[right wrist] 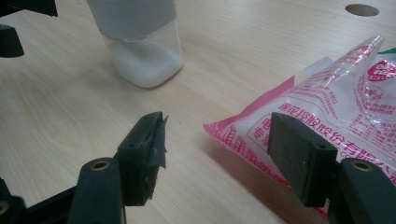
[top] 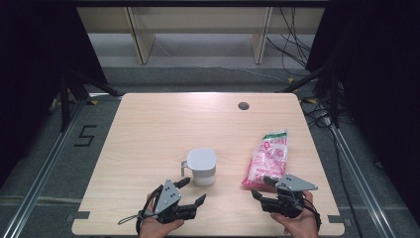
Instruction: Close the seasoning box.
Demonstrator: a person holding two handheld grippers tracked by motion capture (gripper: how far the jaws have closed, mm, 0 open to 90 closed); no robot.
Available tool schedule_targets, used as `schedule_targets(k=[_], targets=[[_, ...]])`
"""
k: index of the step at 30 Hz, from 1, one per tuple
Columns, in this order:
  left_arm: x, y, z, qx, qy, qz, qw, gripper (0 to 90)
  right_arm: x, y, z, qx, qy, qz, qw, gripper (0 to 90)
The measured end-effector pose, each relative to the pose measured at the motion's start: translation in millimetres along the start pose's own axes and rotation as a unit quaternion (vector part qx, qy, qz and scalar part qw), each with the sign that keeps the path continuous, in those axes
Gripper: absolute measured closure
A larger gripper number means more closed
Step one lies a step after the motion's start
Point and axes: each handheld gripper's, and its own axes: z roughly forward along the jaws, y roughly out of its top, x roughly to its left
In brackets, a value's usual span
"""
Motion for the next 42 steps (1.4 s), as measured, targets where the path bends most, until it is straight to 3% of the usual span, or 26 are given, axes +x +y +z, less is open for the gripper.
schedule_targets(k=[1, 2, 3, 6, 7, 9, 11, 18, 19, 21, 22, 24, 25, 26, 28, 29, 30, 31, 33, 34, 35, 37, 38, 42], targets=[[-1.2, -0.1, -0.3, 0.006, 0.003, 0.001, 1.0000, 26.9, -1.0, 0.4, 1.4, -0.007, 0.002, -0.012, 0.9999, 37.2], [-2.1, -0.6, 0.4, 0.006, 0.001, 0.005, 1.0000, 26.8, 2.6, 0.0, 0.5, -0.002, 0.000, 0.008, 1.0000, 37.3], [-4.2, -1.6, 1.6, 0.001, 0.000, 0.001, 1.0000, 26.7, 0.4, 0.4, 1.0, -0.005, 0.001, -0.010, 0.9999, 37.3], [-7.6, -2.8, 2.2, 0.001, -0.008, 0.002, 1.0000, 26.5, 3.0, -1.0, 1.4, -0.001, 0.013, 0.005, 0.9999, 37.1], [-8.7, -2.5, 1.8, 0.007, -0.006, 0.004, 1.0000, 26.5, 0.7, -1.2, 0.9, -0.004, 0.006, -0.009, 0.9999, 37.0], [-11.1, -2.2, 2.5, 0.006, -0.010, 0.003, 0.9999, 26.4, 2.9, -2.7, 0.0, -0.004, 0.012, 0.007, 0.9999, 36.9], [-12.3, -2.3, 3.2, 0.007, -0.011, 0.005, 0.9999, 26.2, 0.4, -3.9, -0.1, -0.010, 0.015, -0.004, 0.9998, 36.6], [-15.8, -3.8, 7.0, 0.011, -0.019, 0.007, 0.9997, 26.1, 6.5, -11.7, -2.4, 0.005, 0.023, 0.011, 0.9997, 35.5], [-15.6, -3.8, 7.1, 0.012, -0.018, 0.009, 0.9997, 26.1, 5.4, -12.3, -2.0, 0.000, 0.026, -0.002, 0.9997, 35.3], [-14.5, -3.8, 7.4, 0.014, -0.020, 0.016, 0.9996, 26.0, 5.9, -13.6, -2.8, 0.002, 0.029, 0.000, 0.9996, 35.0], [-13.8, -3.7, 7.5, 0.016, -0.020, 0.021, 0.9994, 25.9, 6.4, -14.1, -3.7, 0.000, 0.019, -0.007, 0.9998, 34.9], [-15.4, -4.8, 8.5, 0.013, -0.021, 0.006, 0.9997, 25.8, 9.7, -15.4, -5.6, 0.013, 0.027, 0.015, 0.9994, 34.7], [-15.5, -4.8, 8.5, 0.013, -0.021, 0.006, 0.9997, 25.8, 7.0, -15.5, -4.9, 0.007, 0.026, -0.005, 0.9996, 34.6], [-15.6, -4.9, 8.6, 0.013, -0.021, 0.006, 0.9997, 25.8, 9.2, -16.6, -4.7, 0.007, 0.029, 0.010, 0.9995, 34.6], [-15.2, -4.6, 8.5, 0.017, -0.018, 0.010, 0.9997, 25.8, 7.1, -17.0, -5.6, 0.005, 0.020, -0.003, 0.9998, 34.6], [-15.6, -4.8, 8.7, 0.018, -0.019, 0.008, 0.9996, 25.7, 9.0, -17.6, -5.8, 0.009, 0.024, 0.008, 0.9996, 34.5], [-14.6, -4.5, 8.7, 0.017, -0.021, 0.016, 0.9995, 25.7, 5.6, -17.3, -4.7, 0.010, 0.039, -0.008, 0.9992, 34.5], [-14.7, -4.5, 8.5, 0.018, -0.021, 0.016, 0.9995, 25.7, 5.6, -17.5, -5.5, 0.009, 0.030, -0.014, 0.9994, 34.4], [-15.3, -4.9, 8.6, 0.014, -0.020, 0.007, 0.9997, 25.7, 5.2, -18.4, -4.8, 0.011, 0.037, -0.008, 0.9992, 34.3], [-13.0, -4.2, 8.5, 0.013, -0.022, 0.024, 0.9994, 25.7, 5.1, -18.5, -4.9, 0.011, 0.037, -0.008, 0.9992, 34.4], [-15.4, -5.1, 8.4, 0.014, -0.018, 0.003, 0.9997, 25.7, 5.0, -18.7, -4.9, 0.010, 0.037, -0.007, 0.9992, 34.4], [-14.0, -4.9, 8.2, 0.013, -0.020, 0.008, 0.9997, 25.7, 4.8, -18.8, -5.2, 0.010, 0.034, -0.010, 0.9993, 34.3], [-13.7, -4.9, 8.0, 0.014, -0.021, 0.007, 0.9997, 25.7, 7.0, -19.5, -6.3, 0.011, 0.033, 0.009, 0.9994, 34.3], [-14.0, -5.1, 8.0, 0.014, -0.019, 0.002, 0.9997, 25.7, 7.6, -20.0, -7.0, 0.009, 0.022, 0.013, 0.9996, 34.3]])
